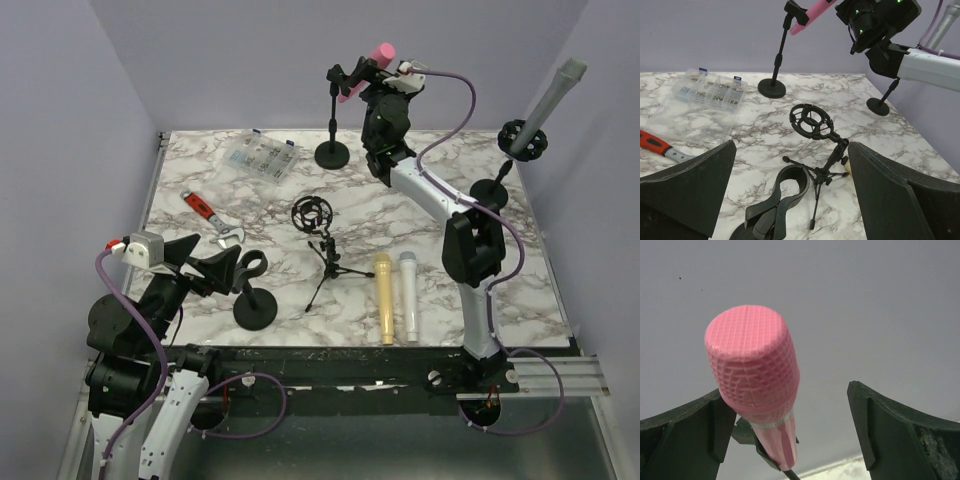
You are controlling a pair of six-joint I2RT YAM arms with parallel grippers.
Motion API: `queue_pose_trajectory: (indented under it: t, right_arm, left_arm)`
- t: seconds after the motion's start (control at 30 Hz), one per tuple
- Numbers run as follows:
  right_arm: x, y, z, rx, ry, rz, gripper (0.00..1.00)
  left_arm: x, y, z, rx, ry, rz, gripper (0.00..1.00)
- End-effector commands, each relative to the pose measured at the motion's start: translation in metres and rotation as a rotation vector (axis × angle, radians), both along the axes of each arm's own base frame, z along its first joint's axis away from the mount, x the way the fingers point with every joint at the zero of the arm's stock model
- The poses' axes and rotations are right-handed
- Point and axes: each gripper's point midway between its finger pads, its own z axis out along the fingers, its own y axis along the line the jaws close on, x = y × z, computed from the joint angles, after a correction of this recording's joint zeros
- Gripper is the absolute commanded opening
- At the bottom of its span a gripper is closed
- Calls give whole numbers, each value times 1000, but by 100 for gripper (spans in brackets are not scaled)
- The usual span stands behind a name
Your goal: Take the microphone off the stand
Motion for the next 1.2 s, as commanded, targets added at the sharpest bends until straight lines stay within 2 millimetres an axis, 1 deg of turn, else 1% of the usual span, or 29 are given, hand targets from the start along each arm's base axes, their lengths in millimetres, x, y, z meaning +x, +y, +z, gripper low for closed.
queue_pose_trajectory:
  t: [0.0, 0.13, 0.2, 0.27, 0.37, 0.47, 0.6, 0.63, 0.67, 0.7, 0.8, 0.87, 0.9, 0.93, 1.0, 1.03, 1.07, 1.13, 1.17]
  right_arm:
    - [18, 9, 5, 36, -70, 15, 95]
    - [29, 12, -2, 55, -80, 1, 92]
    - [31, 15, -2, 55, -94, 7, 85]
    - [31, 16, -3, 49, -106, 14, 80]
    - [32, 15, -6, 29, -114, 1, 71]
    - [33, 18, -9, -7, -119, 9, 59]
    - [29, 23, -5, -37, -129, 50, 43]
    - [27, 25, -6, -44, -126, 66, 37]
    - [23, 25, -1, -45, -136, 82, 29]
    - [20, 27, -3, -49, -133, 102, 25]
    - [11, 34, 4, -74, -136, 186, 16]
    - [5, 41, 7, -101, -132, 256, 7]
    - [0, 43, 11, -105, -133, 283, 4]
    - [-4, 45, 11, -108, -125, 312, 1]
    - [-14, 46, 14, -104, -115, 365, 1]
    - [-22, 46, 21, -98, -119, 387, 1]
    - [-27, 46, 20, -95, -112, 409, 1]
    - [-40, 41, 29, -75, -106, 437, 1]
    - [-45, 40, 29, -69, -97, 458, 1]
  left_arm:
    - [-6, -3, 8, -8, -4, -25, 98]
    - [-7, -3, 10, -4, -1, -23, 98]
    - [-7, -2, 10, -4, 2, -21, 98]
    - [-5, -2, 9, -3, 6, -20, 98]
    - [-2, -4, 7, -4, 16, -24, 98]
    - [0, -8, 8, -13, 24, -41, 98]
    - [2, -13, 12, -26, 38, -69, 98]
    - [3, -14, 12, -28, 48, -73, 98]
    - [4, -16, 12, -31, 56, -79, 98]
    - [5, -17, 13, -33, 65, -85, 98]
    - [7, -24, 18, -48, 83, -118, 98]
    - [9, -30, 21, -60, 102, -150, 98]
    - [10, -32, 23, -66, 106, -163, 98]
    - [12, -36, 25, -71, 115, -180, 99]
    - [18, -42, 27, -78, 132, -208, 99]
    - [22, -44, 29, -83, 139, -218, 99]
    - [26, -48, 29, -88, 153, -231, 99]
    - [35, -55, 33, -95, 162, -261, 99]
    - [40, -58, 35, -99, 168, -275, 98]
